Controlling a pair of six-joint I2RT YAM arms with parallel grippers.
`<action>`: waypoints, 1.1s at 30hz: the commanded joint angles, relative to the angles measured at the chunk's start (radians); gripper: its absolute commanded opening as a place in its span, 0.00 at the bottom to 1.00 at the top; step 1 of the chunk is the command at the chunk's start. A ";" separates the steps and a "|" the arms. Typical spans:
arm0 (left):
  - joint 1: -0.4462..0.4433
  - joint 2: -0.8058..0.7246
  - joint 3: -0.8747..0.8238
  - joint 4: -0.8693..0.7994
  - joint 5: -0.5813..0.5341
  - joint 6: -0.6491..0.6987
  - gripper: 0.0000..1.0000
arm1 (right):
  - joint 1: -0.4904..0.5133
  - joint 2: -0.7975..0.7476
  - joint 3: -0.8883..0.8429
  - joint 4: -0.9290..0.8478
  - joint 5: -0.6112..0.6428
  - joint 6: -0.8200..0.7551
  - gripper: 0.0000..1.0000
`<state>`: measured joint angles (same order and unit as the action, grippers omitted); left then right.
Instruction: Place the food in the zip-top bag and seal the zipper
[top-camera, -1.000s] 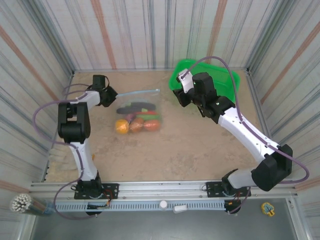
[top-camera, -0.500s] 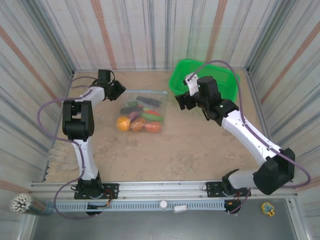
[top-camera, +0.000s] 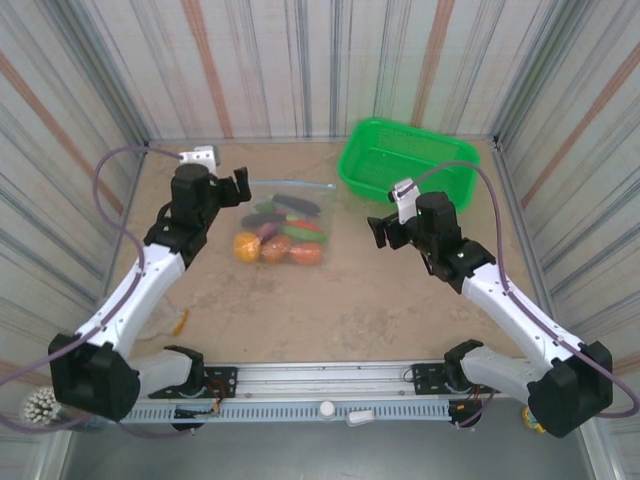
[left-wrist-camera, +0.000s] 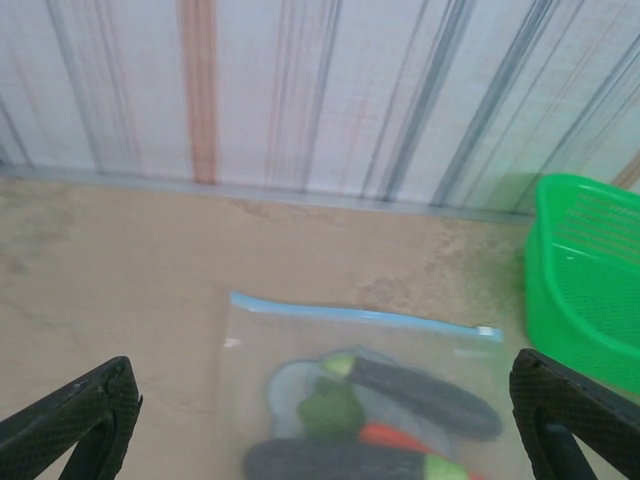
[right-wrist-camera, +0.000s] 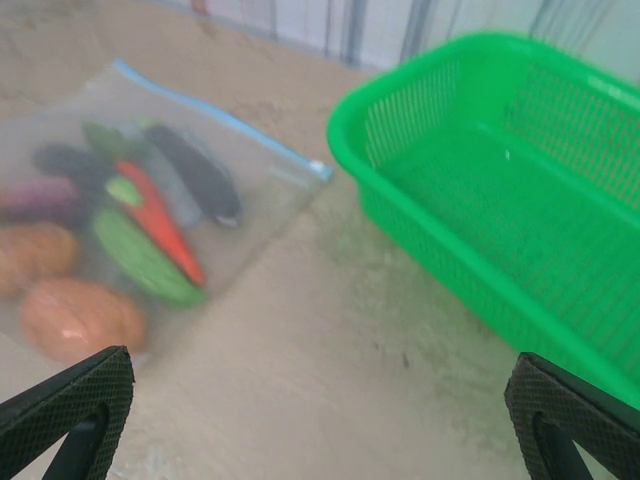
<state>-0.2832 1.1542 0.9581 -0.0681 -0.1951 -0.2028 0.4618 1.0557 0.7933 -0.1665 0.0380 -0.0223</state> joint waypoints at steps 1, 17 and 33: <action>0.056 -0.013 -0.130 0.062 0.022 0.228 0.99 | -0.054 -0.008 -0.095 0.104 0.038 0.068 0.99; 0.271 0.141 -0.530 0.556 0.125 0.169 0.99 | -0.457 0.290 -0.316 0.542 -0.022 0.092 0.99; 0.272 0.364 -0.542 0.850 0.222 0.262 0.99 | -0.527 0.493 -0.384 0.971 -0.112 0.108 0.99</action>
<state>-0.0109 1.5272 0.3660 0.7780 -0.0135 0.0219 -0.0605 1.5467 0.3603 0.8059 -0.0795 0.0689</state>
